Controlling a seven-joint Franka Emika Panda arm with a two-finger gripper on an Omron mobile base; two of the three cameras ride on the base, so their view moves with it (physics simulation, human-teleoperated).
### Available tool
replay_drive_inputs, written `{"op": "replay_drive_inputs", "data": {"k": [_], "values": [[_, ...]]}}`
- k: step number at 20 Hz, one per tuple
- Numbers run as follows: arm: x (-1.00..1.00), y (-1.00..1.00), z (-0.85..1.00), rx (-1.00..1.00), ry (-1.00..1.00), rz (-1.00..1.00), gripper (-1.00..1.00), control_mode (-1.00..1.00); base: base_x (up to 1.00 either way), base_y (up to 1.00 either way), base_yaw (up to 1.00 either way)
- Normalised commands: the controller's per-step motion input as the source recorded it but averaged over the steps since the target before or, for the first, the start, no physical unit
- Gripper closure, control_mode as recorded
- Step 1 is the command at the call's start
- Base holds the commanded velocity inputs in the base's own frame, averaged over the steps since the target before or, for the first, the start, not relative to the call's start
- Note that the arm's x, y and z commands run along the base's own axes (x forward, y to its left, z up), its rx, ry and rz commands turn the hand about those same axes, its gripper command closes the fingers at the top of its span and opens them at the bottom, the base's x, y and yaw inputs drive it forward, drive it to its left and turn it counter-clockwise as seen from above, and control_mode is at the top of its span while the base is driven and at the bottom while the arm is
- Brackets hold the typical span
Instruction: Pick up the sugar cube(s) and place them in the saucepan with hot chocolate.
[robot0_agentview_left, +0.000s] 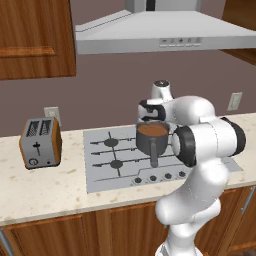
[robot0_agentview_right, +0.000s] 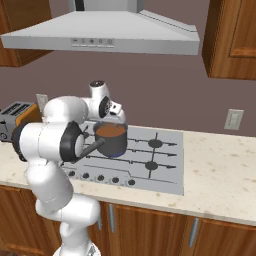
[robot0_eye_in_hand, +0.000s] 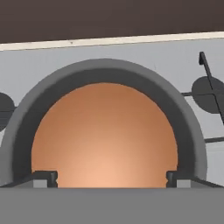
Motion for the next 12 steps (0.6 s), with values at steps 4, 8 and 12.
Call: {"op": "replay_drive_inputs", "data": {"k": [4,8,12], "values": [[-0.67,0.00,0.54,0.02,-0.35,0.05,-1.00,-1.00,0.00,0.00,0.00],[-0.83,0.00,0.54,0.04,-0.30,0.03,-1.00,-1.00,0.00,0.00,0.00],[-0.97,0.00,0.65,0.06,-0.15,0.00,-1.00,-1.00,0.00,0.00,0.00]]}}
